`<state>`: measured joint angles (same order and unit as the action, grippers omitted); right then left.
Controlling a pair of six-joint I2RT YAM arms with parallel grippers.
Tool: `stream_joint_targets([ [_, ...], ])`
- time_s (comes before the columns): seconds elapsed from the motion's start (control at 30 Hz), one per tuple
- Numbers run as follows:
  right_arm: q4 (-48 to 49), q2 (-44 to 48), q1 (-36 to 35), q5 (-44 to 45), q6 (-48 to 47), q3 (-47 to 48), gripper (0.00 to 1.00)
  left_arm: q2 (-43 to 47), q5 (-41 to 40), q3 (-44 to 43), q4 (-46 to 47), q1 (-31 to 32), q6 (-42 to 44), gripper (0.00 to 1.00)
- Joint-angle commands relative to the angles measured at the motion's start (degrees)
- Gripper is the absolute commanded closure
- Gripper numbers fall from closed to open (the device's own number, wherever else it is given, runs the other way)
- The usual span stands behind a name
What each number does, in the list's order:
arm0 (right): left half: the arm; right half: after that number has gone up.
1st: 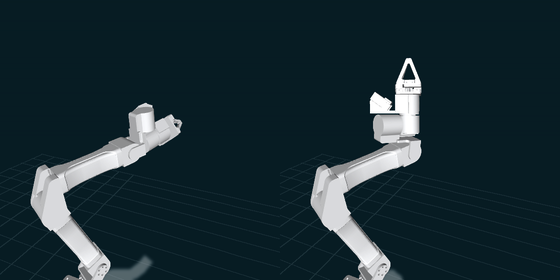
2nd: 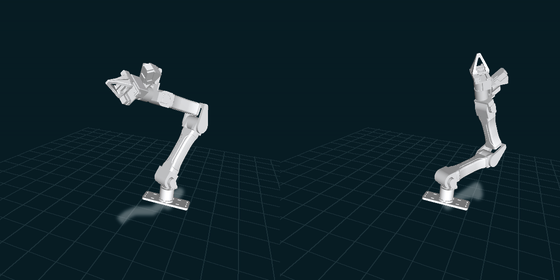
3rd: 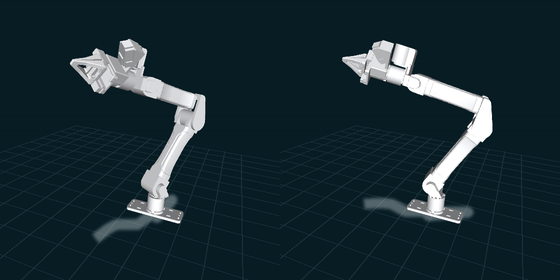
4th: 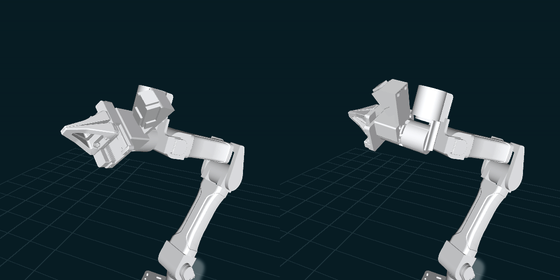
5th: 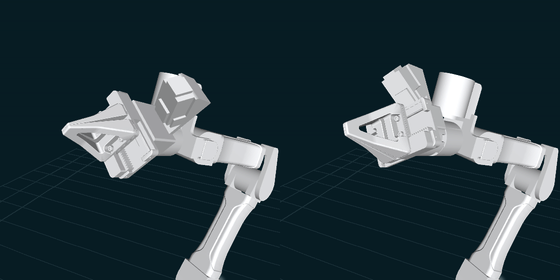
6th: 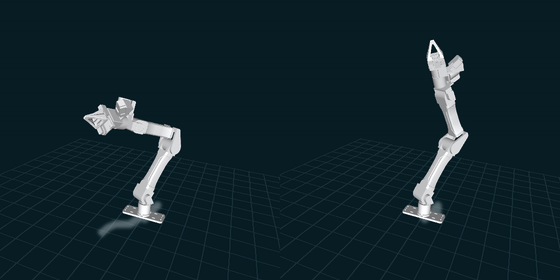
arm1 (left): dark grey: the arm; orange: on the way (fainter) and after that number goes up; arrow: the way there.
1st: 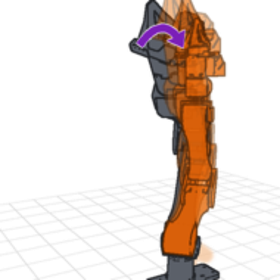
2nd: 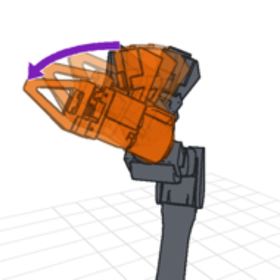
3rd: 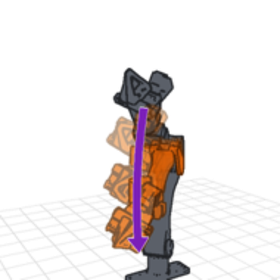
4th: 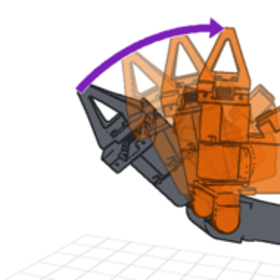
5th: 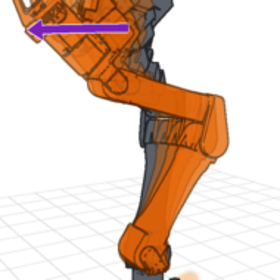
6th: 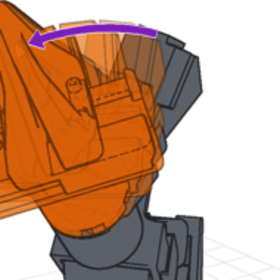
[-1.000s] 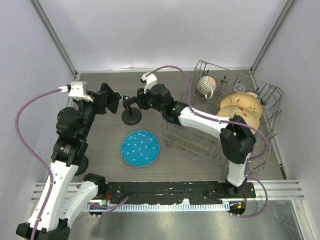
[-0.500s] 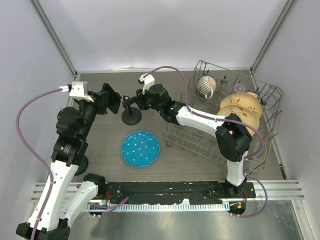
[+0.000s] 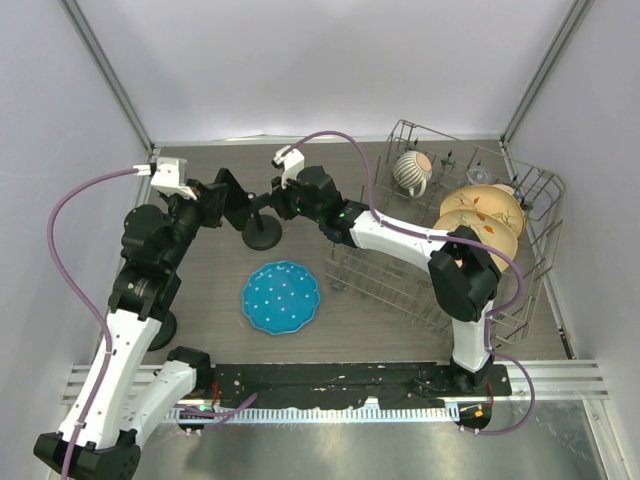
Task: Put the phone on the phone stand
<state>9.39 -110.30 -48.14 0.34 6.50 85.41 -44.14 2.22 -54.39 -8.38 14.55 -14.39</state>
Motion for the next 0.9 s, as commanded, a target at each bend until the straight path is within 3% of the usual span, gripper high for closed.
stream_joint_targets([
  [0.0,3.9,0.4,-0.3,-2.1,-2.7,2.1,0.99,-0.2,3.0,-2.7,6.6,-0.3,-0.5,1.0],
  [0.2,0.5,2.4,1.6,-6.7,-6.2,2.4,0.99,-1.8,6.2,-3.2,6.4,-0.3,-0.2,1.0],
  [0.47,-10.8,0.5,7.4,-25.7,-12.2,9.1,0.99,-4.9,19.9,-4.4,7.9,-0.3,0.6,1.0],
  [0.6,-15.3,-2.5,9.5,-33.5,-15.1,13.2,0.99,-6.0,20.3,-5.1,9.5,-0.1,-1.7,1.0],
  [0.87,-19.8,-7.3,10.4,-38.2,-18.4,20.7,0.99,-15.2,21.5,-20.5,-3.3,1.5,5.3,1.0],
])
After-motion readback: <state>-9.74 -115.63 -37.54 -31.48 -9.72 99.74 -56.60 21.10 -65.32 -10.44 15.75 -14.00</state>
